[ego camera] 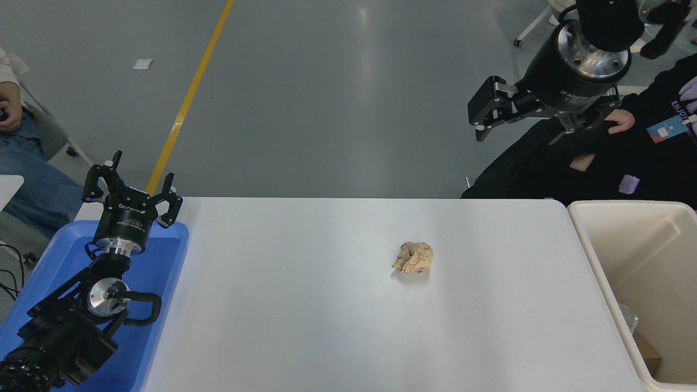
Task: Pick up paper ball place in dustbin
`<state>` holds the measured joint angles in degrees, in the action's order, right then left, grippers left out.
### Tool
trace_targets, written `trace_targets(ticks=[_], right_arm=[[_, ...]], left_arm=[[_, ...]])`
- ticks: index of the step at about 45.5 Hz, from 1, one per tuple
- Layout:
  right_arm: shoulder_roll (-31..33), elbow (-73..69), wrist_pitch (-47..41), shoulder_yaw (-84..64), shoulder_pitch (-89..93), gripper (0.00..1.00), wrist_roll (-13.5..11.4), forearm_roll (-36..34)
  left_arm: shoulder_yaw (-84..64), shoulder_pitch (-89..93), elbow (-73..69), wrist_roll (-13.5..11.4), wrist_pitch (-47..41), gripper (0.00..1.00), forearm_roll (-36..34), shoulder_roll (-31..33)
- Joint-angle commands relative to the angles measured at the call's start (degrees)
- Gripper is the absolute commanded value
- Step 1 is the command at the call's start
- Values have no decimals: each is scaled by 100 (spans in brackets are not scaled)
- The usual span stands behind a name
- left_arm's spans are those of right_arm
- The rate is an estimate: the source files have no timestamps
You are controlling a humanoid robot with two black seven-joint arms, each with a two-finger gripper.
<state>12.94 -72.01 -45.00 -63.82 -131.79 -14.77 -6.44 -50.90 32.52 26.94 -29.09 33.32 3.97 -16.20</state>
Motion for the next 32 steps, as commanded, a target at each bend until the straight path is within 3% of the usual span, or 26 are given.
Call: trace_targets(ticks=[1,18,32], right_arm=[[-186,12,0,335,654,100,1,11],[-714,205,2767,388,2015,100,1,99],[-1189,460,3331,590,3079,100,1,397]], left_arm=[[-17,0,-4,0,0,99,-1,3],[-25,0,4,0,0,99,-1,3],[-25,0,4,0,0,99,-1,3]])
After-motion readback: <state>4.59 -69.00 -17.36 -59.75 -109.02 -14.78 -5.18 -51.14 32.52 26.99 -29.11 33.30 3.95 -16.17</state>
